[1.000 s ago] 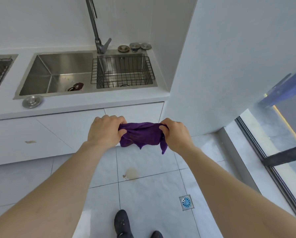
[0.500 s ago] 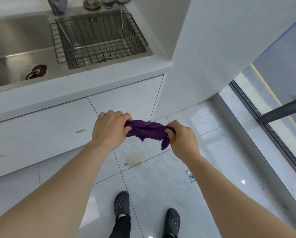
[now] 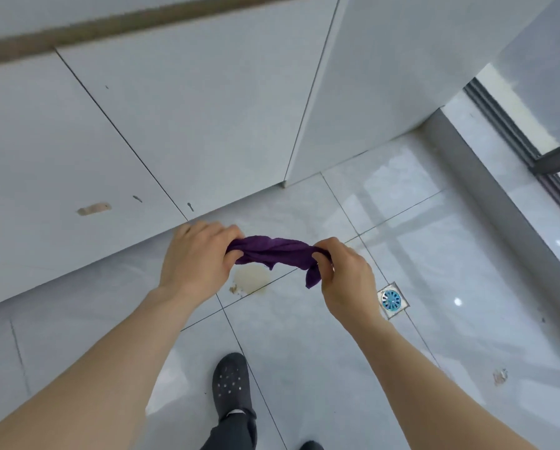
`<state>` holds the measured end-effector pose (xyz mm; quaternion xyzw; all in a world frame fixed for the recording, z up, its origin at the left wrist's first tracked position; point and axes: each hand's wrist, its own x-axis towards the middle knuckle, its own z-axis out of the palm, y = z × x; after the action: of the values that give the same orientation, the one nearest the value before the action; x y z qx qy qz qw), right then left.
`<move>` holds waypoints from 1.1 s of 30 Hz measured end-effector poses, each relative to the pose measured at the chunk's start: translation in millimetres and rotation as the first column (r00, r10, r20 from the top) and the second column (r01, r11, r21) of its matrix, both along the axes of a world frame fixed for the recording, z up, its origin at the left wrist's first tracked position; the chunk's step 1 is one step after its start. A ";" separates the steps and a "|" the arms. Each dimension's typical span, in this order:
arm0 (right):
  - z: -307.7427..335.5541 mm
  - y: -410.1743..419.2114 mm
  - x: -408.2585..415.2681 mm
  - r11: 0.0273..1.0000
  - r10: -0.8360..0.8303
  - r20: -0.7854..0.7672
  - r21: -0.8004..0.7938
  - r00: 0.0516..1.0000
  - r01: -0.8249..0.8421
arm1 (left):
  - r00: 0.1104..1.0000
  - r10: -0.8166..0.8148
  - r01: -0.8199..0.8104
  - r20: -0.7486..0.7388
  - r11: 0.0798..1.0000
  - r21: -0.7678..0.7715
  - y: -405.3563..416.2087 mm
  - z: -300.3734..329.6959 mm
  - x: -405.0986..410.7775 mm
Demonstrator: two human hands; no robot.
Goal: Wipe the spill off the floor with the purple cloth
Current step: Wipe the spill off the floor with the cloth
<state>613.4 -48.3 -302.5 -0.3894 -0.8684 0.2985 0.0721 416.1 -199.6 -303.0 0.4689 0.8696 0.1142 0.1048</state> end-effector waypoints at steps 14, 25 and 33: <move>-336.1 -44.0 33.1 0.997 0.030 0.055 0.067 0.998 -0.033 | 0.998 -0.037 0.039 0.042 0.998 -0.047 -55.7 -335.8 44.9; -453.7 -59.5 39.7 0.981 0.019 0.022 0.192 1.000 -0.023 | 0.991 -0.012 0.004 0.137 0.998 0.060 -78.0 -448.0 58.8; -475.3 -70.0 26.4 0.978 -0.007 -0.063 0.206 0.998 0.020 | 0.996 0.034 -0.039 0.078 0.997 0.066 -78.3 -487.5 69.1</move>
<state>639.8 -118.3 -777.8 -0.3764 -0.8893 0.2179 0.1411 485.2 -277.9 -790.4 0.4514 0.8689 0.1634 0.1202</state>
